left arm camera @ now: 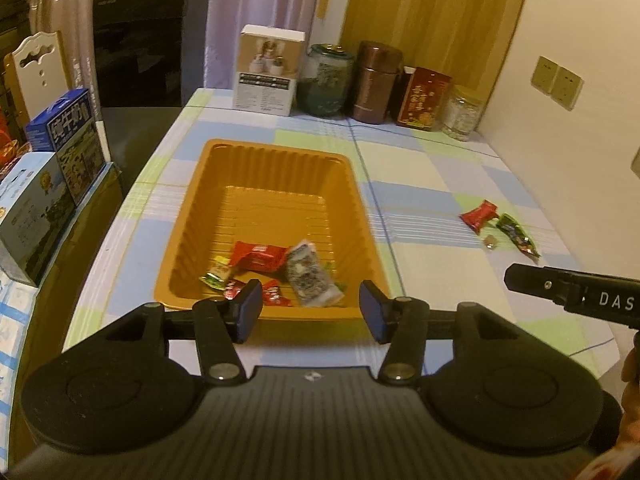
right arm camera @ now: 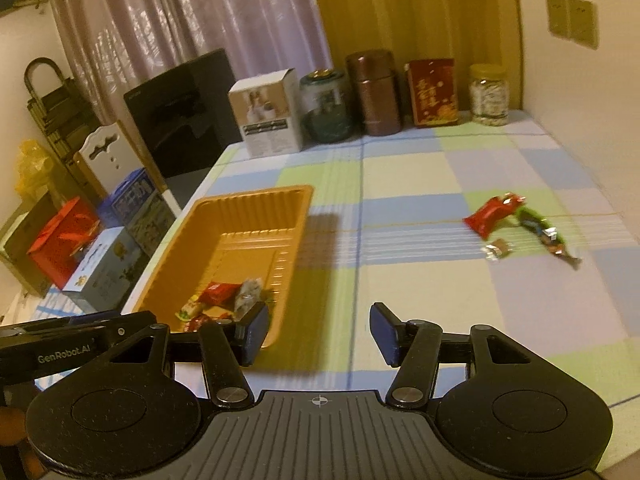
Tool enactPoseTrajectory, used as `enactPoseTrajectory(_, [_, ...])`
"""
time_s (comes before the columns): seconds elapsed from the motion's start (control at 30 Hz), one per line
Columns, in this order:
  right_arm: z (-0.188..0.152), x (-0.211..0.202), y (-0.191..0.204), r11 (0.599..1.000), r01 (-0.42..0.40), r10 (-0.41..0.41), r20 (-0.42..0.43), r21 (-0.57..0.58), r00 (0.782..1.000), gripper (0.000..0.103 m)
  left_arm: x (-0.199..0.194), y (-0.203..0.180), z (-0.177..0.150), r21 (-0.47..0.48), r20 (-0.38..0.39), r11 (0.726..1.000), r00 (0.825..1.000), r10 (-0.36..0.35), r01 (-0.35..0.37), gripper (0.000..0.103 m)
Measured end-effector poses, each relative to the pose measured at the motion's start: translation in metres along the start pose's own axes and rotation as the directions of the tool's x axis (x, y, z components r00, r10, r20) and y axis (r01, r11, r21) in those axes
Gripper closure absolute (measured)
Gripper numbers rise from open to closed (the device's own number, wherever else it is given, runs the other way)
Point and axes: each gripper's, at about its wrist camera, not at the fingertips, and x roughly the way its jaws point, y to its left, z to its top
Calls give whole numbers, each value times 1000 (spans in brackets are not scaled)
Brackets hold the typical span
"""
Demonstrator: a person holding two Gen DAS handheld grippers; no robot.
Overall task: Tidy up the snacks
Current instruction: 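Move both open tools back toward the remaining snacks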
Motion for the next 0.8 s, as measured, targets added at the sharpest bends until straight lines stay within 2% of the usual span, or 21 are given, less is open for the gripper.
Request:
enactPoseTrajectory(0.67, [-10,-43,-66,990,87,-94,55,111,994,41,6,-65,0,81,-14,992,995,-97,98,36])
enactPoseTrajectory(0.8, [-11,-50,-81,985,111,-120,61,132,991,41,12,-80,1,99,-23,987,992,-123,125,35])
